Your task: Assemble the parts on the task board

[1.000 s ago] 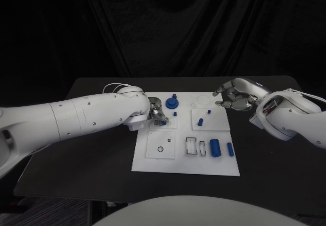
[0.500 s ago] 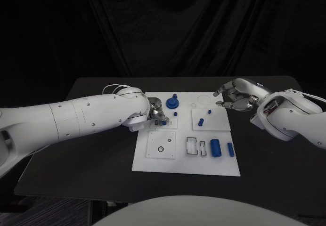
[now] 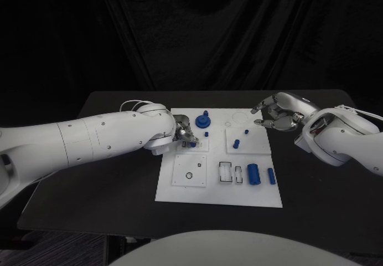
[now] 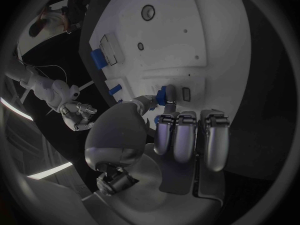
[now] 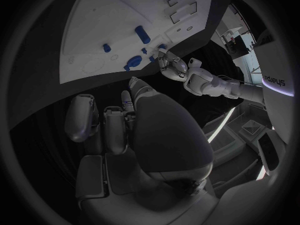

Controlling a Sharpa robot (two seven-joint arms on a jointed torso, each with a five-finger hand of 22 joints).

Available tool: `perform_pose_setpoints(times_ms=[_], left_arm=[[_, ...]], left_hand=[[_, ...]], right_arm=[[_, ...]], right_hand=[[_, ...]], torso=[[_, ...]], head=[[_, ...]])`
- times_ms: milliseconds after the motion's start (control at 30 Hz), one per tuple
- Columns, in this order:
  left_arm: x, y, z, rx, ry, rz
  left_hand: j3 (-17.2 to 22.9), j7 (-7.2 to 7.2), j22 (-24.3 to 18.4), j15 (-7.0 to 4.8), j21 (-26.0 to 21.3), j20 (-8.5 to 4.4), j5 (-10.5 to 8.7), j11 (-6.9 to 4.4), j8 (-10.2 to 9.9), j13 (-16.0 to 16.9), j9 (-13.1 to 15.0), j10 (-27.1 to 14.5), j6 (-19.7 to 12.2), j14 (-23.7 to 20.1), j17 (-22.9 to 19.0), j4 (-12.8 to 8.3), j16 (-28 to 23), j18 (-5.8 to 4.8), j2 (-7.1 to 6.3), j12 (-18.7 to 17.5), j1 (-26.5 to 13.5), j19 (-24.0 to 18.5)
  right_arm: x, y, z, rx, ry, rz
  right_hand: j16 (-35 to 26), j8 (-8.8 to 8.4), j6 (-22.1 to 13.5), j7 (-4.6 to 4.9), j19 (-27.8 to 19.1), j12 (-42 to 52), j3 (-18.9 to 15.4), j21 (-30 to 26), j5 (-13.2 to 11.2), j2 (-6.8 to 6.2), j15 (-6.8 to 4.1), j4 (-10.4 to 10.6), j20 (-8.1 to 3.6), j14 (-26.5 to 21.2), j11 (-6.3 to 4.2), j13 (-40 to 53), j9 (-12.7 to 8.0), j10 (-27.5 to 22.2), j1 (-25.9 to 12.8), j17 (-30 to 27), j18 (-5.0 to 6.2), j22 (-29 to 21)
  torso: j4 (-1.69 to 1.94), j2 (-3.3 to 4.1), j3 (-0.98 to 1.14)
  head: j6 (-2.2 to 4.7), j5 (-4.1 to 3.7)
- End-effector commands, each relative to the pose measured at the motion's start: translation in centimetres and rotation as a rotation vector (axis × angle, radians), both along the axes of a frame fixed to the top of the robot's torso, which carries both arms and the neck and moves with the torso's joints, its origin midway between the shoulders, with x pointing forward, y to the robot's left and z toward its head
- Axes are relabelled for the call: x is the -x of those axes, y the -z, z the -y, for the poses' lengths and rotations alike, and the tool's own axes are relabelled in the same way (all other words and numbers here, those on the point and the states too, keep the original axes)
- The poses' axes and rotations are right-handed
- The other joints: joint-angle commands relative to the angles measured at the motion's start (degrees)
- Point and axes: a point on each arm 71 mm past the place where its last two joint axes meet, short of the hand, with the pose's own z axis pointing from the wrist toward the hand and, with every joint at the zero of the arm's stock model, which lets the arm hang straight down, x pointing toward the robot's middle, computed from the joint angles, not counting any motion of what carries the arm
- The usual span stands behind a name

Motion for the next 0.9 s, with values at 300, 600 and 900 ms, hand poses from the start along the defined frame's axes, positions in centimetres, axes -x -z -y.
perform_pose_setpoints(times_ms=[300,600,900], left_arm=[[-0.04,-0.12,0.13,0.042,0.0,0.03],[-0.08,-0.2,0.12,0.056,0.003,0.04],[-0.12,-0.14,0.04,0.053,0.004,0.037]], left_hand=[[2.43,-0.6,15.09,-0.39,-0.2,-0.42,0.34,-0.42,0.18,15.06,0.13,5.96,0.17,5.96,15.09,-2.85,-0.24,-0.36,-0.18,0.2,0.2,5.83],[2.45,-0.62,15.09,-0.39,-0.2,-0.42,0.36,-0.43,0.18,15.06,0.16,5.96,0.22,5.96,15.09,-2.89,-0.24,-0.36,-0.21,0.2,0.17,5.83],[2.47,-0.61,15.09,-0.41,-0.2,-0.44,-0.67,-0.43,-0.18,15.06,0.34,5.96,0.16,5.96,15.09,-2.88,-0.24,-0.36,-0.29,0.2,-0.37,5.83]], right_arm=[[0.04,0.21,0.12,0.009,0.013,-0.009],[0.04,0.31,0.03,0.009,0.011,-0.012],[0.03,0.37,0.06,0.01,0.012,-0.014]], right_hand=[[-0.28,0.02,0.23,0.29,-0.16,-0.26,0.42,-0.25,0.35,0.35,0.39,-0.03,0.14,2.15,-0.15,8.32,-0.06,-0.33,0.34,4.04,0.44,5.05],[-0.28,0.02,0.23,0.29,-0.16,-0.26,0.42,-0.25,0.35,0.35,0.39,-0.03,0.14,2.15,-0.15,8.32,-0.06,-0.33,0.34,4.04,0.44,5.05],[-0.28,0.02,0.23,0.29,-0.16,-0.26,0.42,-0.25,0.35,0.35,0.39,-0.03,0.14,2.15,-0.15,8.32,-0.06,-0.33,0.34,4.04,0.44,5.05]], torso=[[-0.03,0.0,0.03],[-0.01,0.04,-0.04],[0.0,-0.01,0.0]], head=[[0.0,0.14],[0.0,0.28],[0.0,0.35]])
